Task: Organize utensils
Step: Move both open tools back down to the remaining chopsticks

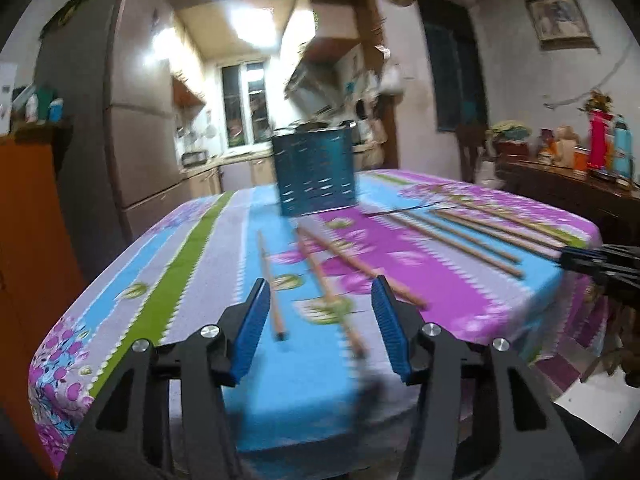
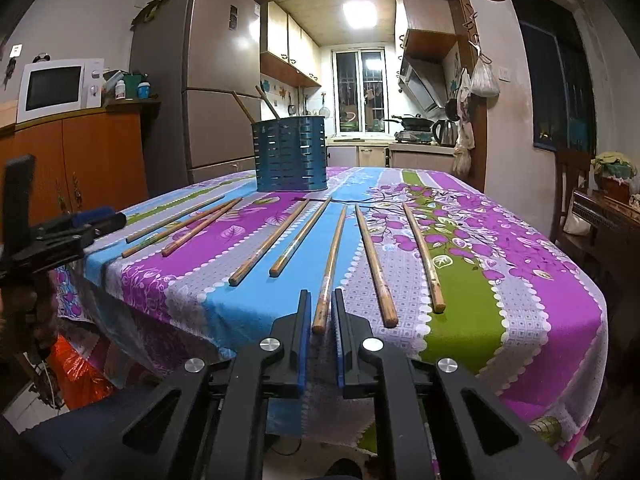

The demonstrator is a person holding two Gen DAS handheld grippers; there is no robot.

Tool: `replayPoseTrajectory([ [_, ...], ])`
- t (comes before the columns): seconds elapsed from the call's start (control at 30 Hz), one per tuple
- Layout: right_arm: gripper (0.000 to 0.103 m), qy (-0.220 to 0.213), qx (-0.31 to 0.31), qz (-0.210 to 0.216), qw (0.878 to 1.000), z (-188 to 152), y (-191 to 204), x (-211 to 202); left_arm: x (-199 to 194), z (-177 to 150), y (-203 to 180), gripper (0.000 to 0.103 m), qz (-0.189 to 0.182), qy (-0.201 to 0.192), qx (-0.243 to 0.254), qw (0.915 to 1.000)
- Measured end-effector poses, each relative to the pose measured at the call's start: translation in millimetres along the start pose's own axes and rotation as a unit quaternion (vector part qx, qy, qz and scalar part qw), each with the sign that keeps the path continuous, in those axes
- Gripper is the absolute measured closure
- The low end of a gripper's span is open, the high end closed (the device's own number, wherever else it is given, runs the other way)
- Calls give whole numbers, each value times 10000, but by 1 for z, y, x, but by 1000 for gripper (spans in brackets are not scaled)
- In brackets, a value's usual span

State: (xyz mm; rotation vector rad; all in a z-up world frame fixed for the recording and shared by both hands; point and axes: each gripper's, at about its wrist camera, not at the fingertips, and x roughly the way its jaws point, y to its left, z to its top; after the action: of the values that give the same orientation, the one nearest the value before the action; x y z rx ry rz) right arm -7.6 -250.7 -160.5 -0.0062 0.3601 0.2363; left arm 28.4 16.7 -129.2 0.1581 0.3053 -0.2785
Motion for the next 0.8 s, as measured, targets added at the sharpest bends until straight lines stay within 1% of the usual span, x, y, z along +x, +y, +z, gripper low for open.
replayPoseTrajectory([
  [0.03, 91, -14, -4, -5, 10000, 0, 0, 0, 0, -2, -9, 52, -70, 30, 101, 9999],
  [0.1, 91, -32, -15, -20, 10000, 0, 0, -1, 7, -8, -18, 54, -77, 158, 186, 9997],
  [0.13, 91, -42, -31, -36, 10000, -1, 1, -2, 12, -12, -19, 56, -84, 246, 121, 9996],
  [0.23, 91, -71, -55, -54, 9999, -3, 2, -6, 20, -20, -18, 56, -25, 340, 21, 9994],
  [0.33, 91, -106, -65, -68, 9999, -3, 2, -7, 22, -22, -20, 56, 17, 285, 42, 9996],
  [0.67, 91, -266, -17, -52, 9996, -7, 3, -1, 27, -25, -18, 56, 70, 153, -210, 9996],
  [0.7, 91, -265, -12, -56, 9996, -6, 3, -1, 27, -25, -17, 58, 41, 147, -261, 9995],
  [0.77, 91, -251, -9, -52, 9997, -5, 4, 1, 27, -25, -18, 64, -14, 153, -303, 9994],
  [0.8, 91, -247, -18, -55, 9997, -5, 4, 2, 27, -25, -19, 69, -25, 153, -303, 9994],
])
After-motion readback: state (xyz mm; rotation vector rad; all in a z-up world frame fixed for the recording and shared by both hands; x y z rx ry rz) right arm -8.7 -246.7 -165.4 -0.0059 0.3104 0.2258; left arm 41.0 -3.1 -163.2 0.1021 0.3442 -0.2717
